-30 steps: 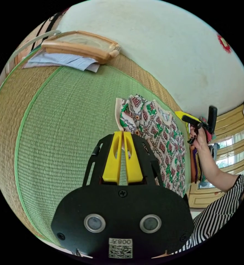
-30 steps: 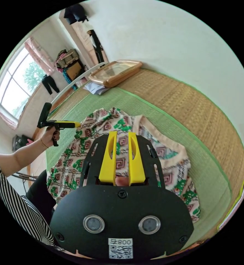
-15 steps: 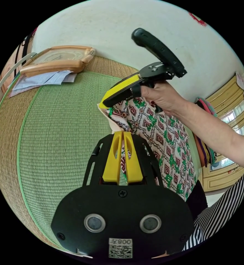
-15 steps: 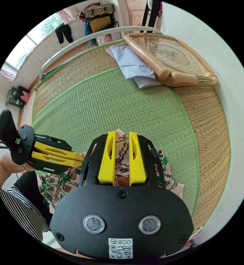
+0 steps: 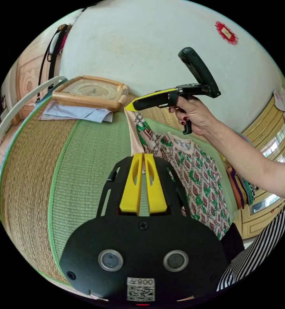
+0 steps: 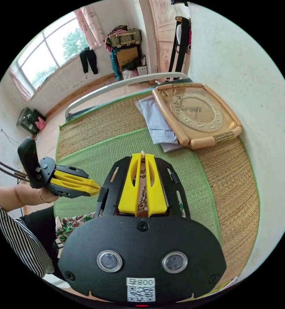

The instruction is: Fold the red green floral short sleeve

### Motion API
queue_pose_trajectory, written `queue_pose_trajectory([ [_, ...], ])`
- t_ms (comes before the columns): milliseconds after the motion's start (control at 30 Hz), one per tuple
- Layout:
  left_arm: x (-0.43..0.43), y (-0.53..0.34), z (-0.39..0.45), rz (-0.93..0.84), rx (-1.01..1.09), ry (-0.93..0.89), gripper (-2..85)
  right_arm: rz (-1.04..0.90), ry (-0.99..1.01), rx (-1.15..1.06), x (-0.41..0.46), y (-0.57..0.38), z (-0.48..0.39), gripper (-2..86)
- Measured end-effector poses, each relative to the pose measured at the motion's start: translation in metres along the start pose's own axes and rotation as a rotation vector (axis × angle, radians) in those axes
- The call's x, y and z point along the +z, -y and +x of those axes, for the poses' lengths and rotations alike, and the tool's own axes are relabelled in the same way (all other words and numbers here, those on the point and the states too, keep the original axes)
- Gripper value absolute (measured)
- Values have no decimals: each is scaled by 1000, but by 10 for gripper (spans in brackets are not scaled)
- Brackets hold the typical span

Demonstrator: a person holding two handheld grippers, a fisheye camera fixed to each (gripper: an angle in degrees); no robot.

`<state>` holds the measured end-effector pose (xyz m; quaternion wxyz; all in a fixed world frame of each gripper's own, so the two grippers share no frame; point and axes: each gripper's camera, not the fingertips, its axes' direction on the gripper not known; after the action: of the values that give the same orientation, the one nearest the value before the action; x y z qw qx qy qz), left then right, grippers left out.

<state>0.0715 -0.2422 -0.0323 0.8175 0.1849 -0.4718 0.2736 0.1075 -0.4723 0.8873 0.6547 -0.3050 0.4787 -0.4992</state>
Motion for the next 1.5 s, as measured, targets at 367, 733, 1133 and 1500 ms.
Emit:
queue_pose_trajectory([
  [367,27,-38,-15,-31,-110,-18,23,76,51,179,-19,-63,42,54],
  [733,103,-37,19,-191,-47,59,6,134,78,384,-36,-186,84,9],
  [1133,152,-58,39,-146,-114,21,2,18,-17,406,2,-159,81,1],
  [1500,203,-38,123,-86,58,-94,15,273,-117,709,-154,-412,51,44],
])
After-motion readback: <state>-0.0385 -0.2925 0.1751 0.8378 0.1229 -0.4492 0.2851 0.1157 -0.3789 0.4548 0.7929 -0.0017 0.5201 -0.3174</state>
